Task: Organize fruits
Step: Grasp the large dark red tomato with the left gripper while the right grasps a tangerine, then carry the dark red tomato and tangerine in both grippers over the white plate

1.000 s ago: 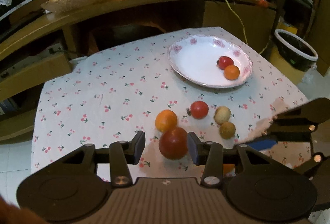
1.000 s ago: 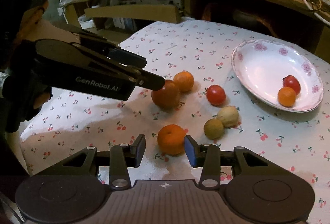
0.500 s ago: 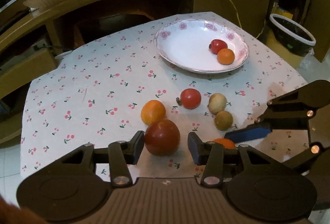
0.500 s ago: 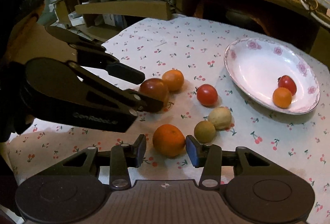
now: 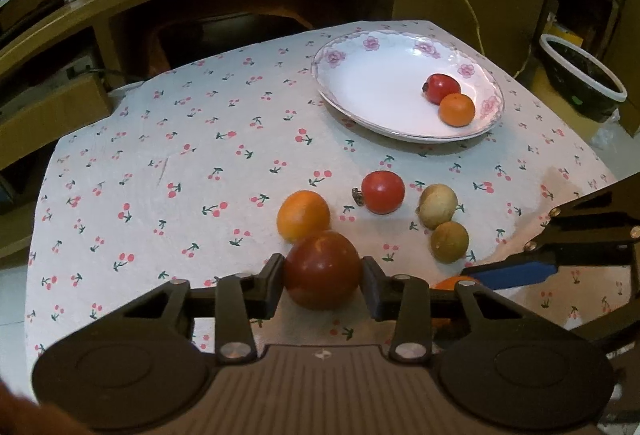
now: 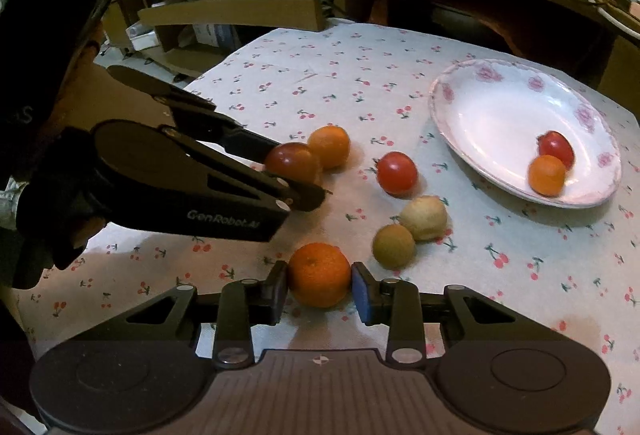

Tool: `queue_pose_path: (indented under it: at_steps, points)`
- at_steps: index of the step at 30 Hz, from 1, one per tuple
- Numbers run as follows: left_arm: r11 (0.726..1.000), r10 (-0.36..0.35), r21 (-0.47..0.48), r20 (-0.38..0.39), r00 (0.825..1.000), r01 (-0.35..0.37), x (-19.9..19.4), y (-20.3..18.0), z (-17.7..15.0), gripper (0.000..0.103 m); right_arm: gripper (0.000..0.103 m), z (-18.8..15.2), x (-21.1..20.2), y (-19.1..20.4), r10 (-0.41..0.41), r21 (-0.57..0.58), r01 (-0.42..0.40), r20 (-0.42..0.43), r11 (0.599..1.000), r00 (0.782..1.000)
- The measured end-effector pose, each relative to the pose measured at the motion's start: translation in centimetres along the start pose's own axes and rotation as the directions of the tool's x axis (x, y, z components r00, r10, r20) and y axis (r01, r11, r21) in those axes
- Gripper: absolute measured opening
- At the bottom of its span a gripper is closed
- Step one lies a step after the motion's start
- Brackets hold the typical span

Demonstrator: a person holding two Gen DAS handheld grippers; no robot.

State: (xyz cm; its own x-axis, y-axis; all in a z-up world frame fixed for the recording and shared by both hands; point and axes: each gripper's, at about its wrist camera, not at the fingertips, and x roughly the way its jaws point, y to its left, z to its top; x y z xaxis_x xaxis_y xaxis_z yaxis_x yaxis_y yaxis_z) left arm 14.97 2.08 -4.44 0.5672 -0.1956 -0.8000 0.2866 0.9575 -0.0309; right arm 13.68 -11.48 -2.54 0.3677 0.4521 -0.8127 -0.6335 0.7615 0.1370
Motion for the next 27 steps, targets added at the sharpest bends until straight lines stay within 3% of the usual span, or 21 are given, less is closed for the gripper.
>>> queue_pose_path:
  at_steps: [5,11,17,23,27]
  points:
    - [0.999,-0.046,0.003,-0.015,0.999,0.046,-1.2,-1.1,-0.7,0.045,0.034,-1.1,-1.7,-1.0,-0.031,0.032,0.031,0.012,0.999,0.999]
    - [0.991,-0.106,0.077,-0.028,0.994,0.108,-2.7,-4.4,-2.6,0.045,0.034,-3.8,-3.9,-2.4,-0.119,0.059,0.118,0.017,0.991,0.993]
    - [0.988,-0.084,0.131,-0.03,0.996,0.087,-2.8,-6.3,-3.2,0.046,0.035,-4.9,-4.4,-2.3,-0.149,0.036,0.148,0.027,0.988,0.988]
    - [0.986,-0.068,0.151,-0.06,0.996,0.077,-2.5,-6.5,-3.7,0.058,0.036,-5.3,-4.6,-2.7,-0.141,0.061,0.138,0.034,0.988,0.989]
    - [0.987,-0.079,0.132,-0.068,0.995,0.087,-2.4,-6.0,-3.9,0.061,0.044,-5.4,-4.4,-2.5,-0.137,0.076,0.136,0.018,0.988,0.99]
